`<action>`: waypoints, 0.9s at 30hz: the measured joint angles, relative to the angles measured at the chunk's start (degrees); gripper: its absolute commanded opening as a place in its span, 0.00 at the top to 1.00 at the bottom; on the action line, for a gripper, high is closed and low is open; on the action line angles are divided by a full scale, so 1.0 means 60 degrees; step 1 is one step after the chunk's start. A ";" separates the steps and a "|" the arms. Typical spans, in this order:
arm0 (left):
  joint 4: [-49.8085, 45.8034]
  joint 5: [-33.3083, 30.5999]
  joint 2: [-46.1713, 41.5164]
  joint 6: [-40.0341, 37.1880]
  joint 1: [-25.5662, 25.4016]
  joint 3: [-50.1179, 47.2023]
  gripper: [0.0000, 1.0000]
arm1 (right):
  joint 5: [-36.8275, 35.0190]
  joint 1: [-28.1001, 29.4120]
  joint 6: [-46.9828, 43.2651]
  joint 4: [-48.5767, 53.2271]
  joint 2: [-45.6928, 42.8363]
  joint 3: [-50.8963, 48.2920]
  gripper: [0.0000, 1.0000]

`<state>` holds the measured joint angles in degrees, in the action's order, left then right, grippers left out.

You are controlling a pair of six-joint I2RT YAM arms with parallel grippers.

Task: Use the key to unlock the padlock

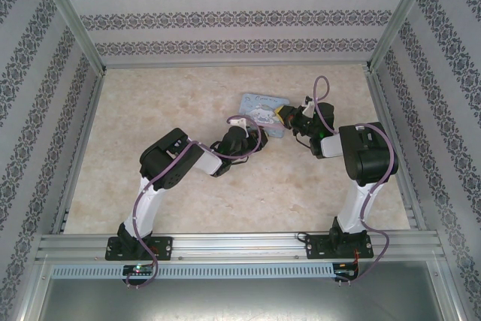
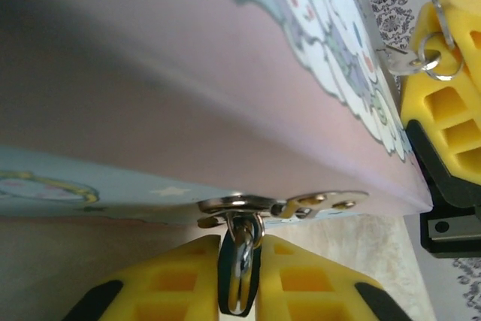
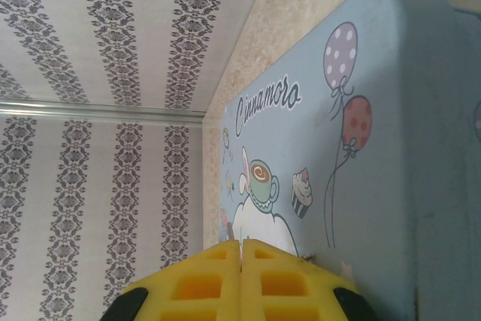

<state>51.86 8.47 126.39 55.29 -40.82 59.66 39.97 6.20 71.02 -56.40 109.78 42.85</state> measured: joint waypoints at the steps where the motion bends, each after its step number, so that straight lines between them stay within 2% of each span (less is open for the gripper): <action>1: -0.0040 0.0000 -0.0025 0.0015 0.0000 0.0018 0.97 | -0.0004 0.0000 0.0000 -0.0004 0.0000 0.0000 1.00; 2: -0.0076 -0.0011 -0.0036 0.0018 0.0000 0.0025 1.00 | 0.0000 -0.0007 0.0004 -0.0004 0.0000 0.0000 1.00; 7: -0.0102 0.0004 -0.0131 0.0124 0.0036 -0.0109 1.00 | 0.0022 -0.0007 0.0044 0.0244 -0.0248 -0.0113 1.00; 13: -0.0273 0.0007 -0.0929 0.0433 0.0186 -0.1089 1.00 | 0.0186 0.0138 0.0025 0.0823 -0.1814 -0.0907 1.00; 20: -0.1180 0.0015 -0.2335 0.0696 0.0324 -0.2386 1.00 | 0.0204 0.1311 -0.0361 0.1228 -0.3989 -0.2240 1.00; 27: -0.2280 0.0160 -0.3541 0.0907 0.0339 -0.3166 1.00 | -0.0331 0.2586 -0.0623 0.1592 -0.4794 -0.3544 1.00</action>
<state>38.17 9.43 105.14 60.73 -38.79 40.66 37.98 21.71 67.29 -46.85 81.01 21.58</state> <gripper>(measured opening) 0.101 0.065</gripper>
